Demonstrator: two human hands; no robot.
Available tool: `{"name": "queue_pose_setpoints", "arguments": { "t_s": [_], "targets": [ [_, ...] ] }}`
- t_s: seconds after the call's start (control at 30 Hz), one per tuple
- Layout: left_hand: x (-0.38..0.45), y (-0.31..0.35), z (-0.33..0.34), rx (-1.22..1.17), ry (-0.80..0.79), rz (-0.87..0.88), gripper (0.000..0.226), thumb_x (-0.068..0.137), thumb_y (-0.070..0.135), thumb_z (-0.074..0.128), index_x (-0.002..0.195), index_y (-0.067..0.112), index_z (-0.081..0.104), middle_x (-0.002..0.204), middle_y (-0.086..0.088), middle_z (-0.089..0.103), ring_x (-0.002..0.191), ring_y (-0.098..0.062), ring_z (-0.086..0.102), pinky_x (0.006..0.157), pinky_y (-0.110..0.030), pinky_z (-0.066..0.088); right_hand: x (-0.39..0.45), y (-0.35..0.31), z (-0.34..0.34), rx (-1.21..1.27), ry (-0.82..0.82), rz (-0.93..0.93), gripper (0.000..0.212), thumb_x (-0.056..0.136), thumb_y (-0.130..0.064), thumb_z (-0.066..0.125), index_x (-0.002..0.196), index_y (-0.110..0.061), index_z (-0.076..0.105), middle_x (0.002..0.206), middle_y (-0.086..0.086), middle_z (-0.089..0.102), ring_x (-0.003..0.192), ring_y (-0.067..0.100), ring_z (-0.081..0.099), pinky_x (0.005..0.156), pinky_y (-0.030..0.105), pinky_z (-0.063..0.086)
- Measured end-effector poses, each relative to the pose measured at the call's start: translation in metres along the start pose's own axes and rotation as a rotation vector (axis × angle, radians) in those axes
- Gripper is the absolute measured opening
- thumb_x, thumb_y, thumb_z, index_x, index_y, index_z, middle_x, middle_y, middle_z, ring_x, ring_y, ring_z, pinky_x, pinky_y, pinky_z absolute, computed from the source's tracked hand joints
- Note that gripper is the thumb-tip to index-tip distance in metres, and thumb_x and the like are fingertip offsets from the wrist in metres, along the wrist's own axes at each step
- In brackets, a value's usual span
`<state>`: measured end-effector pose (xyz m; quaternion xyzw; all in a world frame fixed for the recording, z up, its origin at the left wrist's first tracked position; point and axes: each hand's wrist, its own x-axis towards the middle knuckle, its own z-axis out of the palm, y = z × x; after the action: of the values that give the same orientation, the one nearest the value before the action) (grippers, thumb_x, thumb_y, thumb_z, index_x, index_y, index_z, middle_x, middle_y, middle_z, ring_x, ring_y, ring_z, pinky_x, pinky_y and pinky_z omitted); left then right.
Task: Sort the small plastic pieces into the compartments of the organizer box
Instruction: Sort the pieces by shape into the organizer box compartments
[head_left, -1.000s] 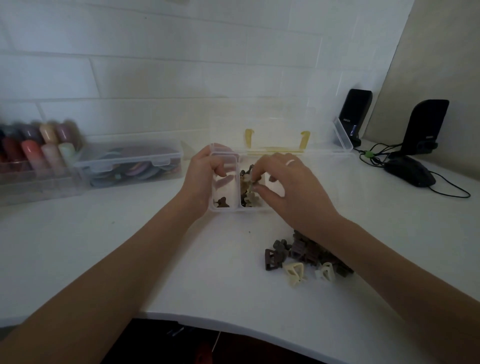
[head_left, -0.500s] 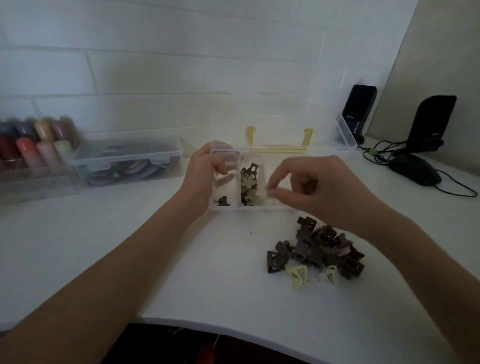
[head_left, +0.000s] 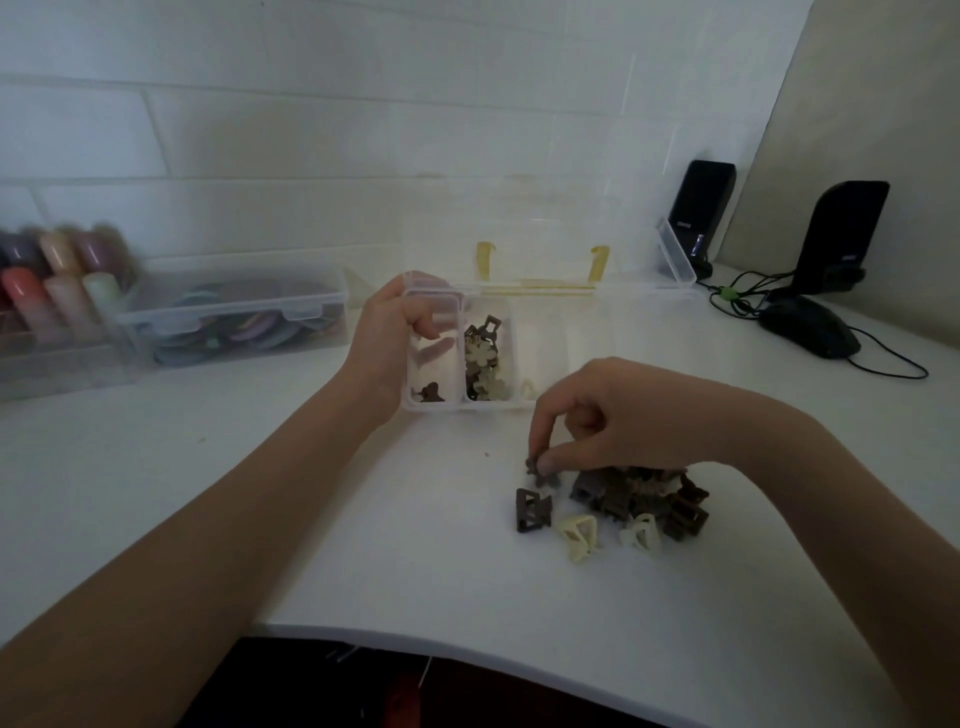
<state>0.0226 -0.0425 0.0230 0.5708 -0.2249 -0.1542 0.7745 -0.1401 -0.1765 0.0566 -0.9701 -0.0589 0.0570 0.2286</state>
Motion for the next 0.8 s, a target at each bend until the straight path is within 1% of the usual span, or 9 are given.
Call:
{"name": "queue_pose_setpoints", "arguments": {
  "t_s": [0.13,0.23,0.33,0.43,0.5,0.57,0.6,0.67,0.8],
  "targets": [
    [-0.001,0.001,0.0,0.015,0.001,0.01,0.04,0.041,0.001,0.038,0.075,0.015,0.055,0.078,-0.002,0.065,0.084,-0.025,0.059,0.084,-0.04,0.047,0.003,0.003,-0.003,0.275,0.142,-0.033,0.012,0.082,-0.027,0.068,0.083,-0.015,0.071,0.042,-0.004,0.046,0.04,0.01,0.037,0.044,0.011,0.031],
    [-0.002,0.001,0.001,0.018,0.0,0.009,0.04,0.04,0.001,0.038,0.073,0.016,0.055,0.078,-0.002,0.064,0.084,-0.025,0.059,0.084,-0.04,0.046,0.005,0.01,-0.003,0.41,0.186,0.007,0.024,0.075,-0.035,0.069,0.081,-0.011,0.07,0.044,-0.002,0.048,0.044,0.017,0.035,0.04,0.016,0.029],
    [-0.001,0.0,0.0,0.011,-0.002,0.003,0.039,0.041,0.0,0.038,0.073,0.016,0.055,0.07,0.001,0.067,0.082,-0.024,0.06,0.085,-0.041,0.046,0.005,0.011,-0.003,0.533,0.248,0.012,0.028,0.072,-0.037,0.068,0.079,-0.01,0.069,0.046,0.003,0.048,0.041,0.015,0.031,0.037,0.016,0.026],
    [-0.001,0.0,-0.001,0.008,-0.003,0.009,0.038,0.043,0.0,0.039,0.074,0.016,0.055,0.069,0.002,0.067,0.082,-0.024,0.06,0.087,-0.042,0.046,0.008,0.007,-0.002,0.545,0.507,-0.068,0.014,0.075,-0.026,0.073,0.079,-0.013,0.069,0.056,0.009,0.058,0.043,0.013,0.041,0.041,0.015,0.033],
    [-0.002,0.0,0.001,0.0,-0.008,0.013,0.038,0.043,0.0,0.039,0.073,0.015,0.055,0.071,0.001,0.066,0.082,-0.024,0.059,0.084,-0.04,0.046,0.014,0.004,0.006,0.504,0.654,-0.133,0.011,0.074,-0.02,0.076,0.077,-0.013,0.068,0.064,0.011,0.063,0.052,0.017,0.046,0.05,0.022,0.039],
    [-0.004,-0.001,0.003,-0.011,-0.014,0.012,0.037,0.043,0.001,0.038,0.074,0.015,0.054,0.075,-0.001,0.065,0.082,-0.023,0.059,0.08,-0.037,0.046,0.022,0.002,0.02,0.357,0.713,-0.135,0.013,0.073,-0.019,0.078,0.074,-0.015,0.065,0.061,-0.002,0.058,0.052,0.01,0.043,0.055,0.026,0.038],
    [-0.004,-0.002,0.005,-0.017,-0.017,0.013,0.037,0.043,0.001,0.038,0.073,0.015,0.054,0.076,-0.002,0.064,0.082,-0.023,0.059,0.078,-0.036,0.046,0.026,0.002,0.026,0.238,0.728,-0.111,0.013,0.074,-0.021,0.077,0.073,-0.017,0.065,0.059,-0.008,0.054,0.05,0.004,0.04,0.055,0.025,0.036],
    [-0.005,-0.002,0.006,-0.021,-0.021,0.013,0.037,0.042,0.002,0.038,0.072,0.016,0.054,0.076,-0.001,0.065,0.082,-0.024,0.058,0.078,-0.036,0.045,0.031,0.001,0.033,-0.001,0.733,-0.051,0.014,0.077,-0.029,0.073,0.074,-0.019,0.064,0.06,-0.008,0.05,0.055,0.001,0.043,0.053,0.024,0.031],
    [-0.004,-0.002,0.006,-0.029,-0.016,0.014,0.038,0.042,0.002,0.038,0.073,0.017,0.054,0.079,-0.003,0.064,0.087,-0.027,0.058,0.083,-0.039,0.044,0.029,-0.002,0.032,-0.292,0.835,-0.088,0.012,0.081,-0.031,0.069,0.077,-0.021,0.064,0.066,-0.011,0.042,0.057,0.005,0.037,0.047,0.021,0.03]
  ]
}}
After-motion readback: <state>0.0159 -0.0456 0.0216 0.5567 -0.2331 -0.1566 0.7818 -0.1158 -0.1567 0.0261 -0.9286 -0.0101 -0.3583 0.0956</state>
